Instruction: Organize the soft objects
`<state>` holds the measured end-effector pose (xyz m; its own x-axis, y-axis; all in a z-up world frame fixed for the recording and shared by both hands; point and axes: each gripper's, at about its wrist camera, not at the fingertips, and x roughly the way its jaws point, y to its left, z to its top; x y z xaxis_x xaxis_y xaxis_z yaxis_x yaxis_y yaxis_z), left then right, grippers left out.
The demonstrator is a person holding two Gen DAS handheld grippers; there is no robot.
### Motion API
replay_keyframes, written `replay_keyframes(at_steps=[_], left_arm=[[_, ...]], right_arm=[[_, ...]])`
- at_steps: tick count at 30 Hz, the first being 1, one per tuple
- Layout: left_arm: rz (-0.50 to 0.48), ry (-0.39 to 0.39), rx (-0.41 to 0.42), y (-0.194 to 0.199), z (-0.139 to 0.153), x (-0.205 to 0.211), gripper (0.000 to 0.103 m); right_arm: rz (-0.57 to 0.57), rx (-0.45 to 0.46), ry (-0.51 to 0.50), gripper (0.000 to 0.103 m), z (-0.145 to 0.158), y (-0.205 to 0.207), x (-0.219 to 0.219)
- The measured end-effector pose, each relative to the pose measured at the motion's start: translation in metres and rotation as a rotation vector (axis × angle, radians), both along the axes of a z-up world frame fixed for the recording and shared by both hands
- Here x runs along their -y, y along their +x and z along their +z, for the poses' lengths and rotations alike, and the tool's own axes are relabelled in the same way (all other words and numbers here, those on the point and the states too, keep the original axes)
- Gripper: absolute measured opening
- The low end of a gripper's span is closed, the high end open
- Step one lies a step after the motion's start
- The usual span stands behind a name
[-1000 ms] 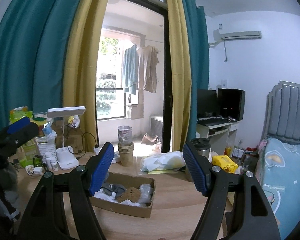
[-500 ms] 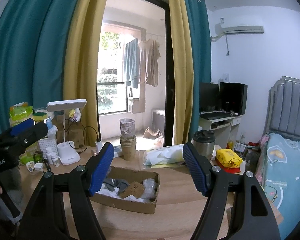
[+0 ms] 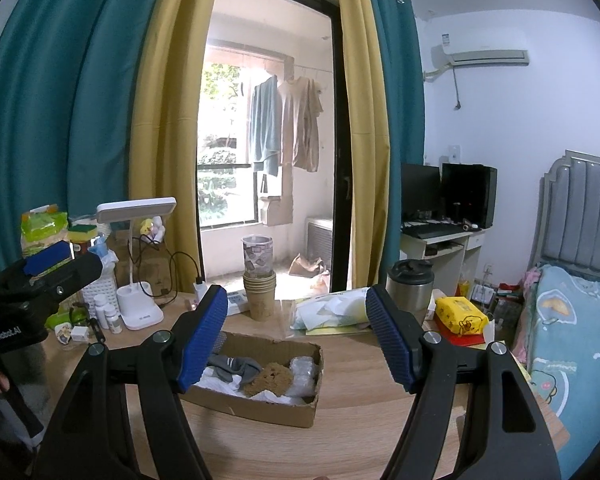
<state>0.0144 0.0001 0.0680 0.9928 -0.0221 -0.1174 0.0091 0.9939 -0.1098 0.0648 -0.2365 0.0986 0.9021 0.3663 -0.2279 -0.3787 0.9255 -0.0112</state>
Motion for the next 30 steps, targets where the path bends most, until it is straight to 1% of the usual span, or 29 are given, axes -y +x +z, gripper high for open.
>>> replay_keyframes(at_steps=[30], left_arm=[[0.004,0.002,-0.013,0.0017,-0.0026,-0.0012,0.102]], right_arm=[[0.003,-0.002,0.002,0.075,0.0012,0.0002,-0.0003]])
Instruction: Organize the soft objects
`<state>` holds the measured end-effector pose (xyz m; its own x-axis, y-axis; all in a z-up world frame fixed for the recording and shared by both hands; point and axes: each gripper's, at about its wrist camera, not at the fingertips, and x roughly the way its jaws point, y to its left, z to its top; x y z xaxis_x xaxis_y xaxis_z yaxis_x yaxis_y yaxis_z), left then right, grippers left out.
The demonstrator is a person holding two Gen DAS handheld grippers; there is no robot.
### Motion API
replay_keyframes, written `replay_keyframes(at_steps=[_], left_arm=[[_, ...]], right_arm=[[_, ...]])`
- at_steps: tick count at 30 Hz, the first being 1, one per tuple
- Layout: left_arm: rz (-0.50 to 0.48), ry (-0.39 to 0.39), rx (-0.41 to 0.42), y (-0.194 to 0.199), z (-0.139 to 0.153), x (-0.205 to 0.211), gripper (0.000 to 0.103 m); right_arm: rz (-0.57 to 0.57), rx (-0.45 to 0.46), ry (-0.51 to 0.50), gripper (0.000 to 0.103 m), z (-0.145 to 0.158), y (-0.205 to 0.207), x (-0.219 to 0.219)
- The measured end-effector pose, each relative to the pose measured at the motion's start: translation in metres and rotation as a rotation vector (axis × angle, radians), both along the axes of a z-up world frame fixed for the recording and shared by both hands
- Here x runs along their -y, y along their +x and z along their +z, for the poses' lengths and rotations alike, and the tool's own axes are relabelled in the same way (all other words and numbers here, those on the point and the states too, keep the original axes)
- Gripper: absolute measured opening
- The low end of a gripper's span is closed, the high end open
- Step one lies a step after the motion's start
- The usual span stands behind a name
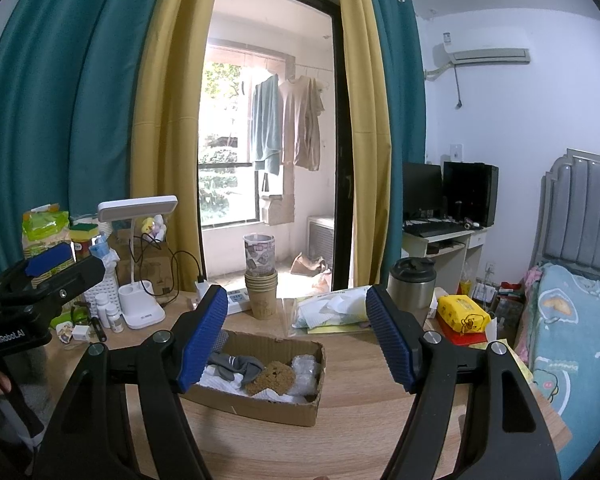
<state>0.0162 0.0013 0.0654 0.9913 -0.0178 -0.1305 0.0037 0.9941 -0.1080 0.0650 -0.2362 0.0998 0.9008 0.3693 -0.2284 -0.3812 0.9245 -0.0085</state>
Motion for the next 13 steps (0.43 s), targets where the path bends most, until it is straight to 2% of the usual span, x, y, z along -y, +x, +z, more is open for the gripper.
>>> replay_keyframes(at_steps=[11,13], left_arm=[[-0.01,0.007,0.001,-0.002,-0.0047,0.0008,0.102],[-0.061,-0.025,0.018,-0.0069,-0.0041,-0.0028,0.102]], right_arm=[[0.002,-0.001,0.001,0.075,-0.0016,-0.0008,-0.002],[0.002,-0.002,0.0,0.075,-0.0016,-0.0003,-0.0018]])
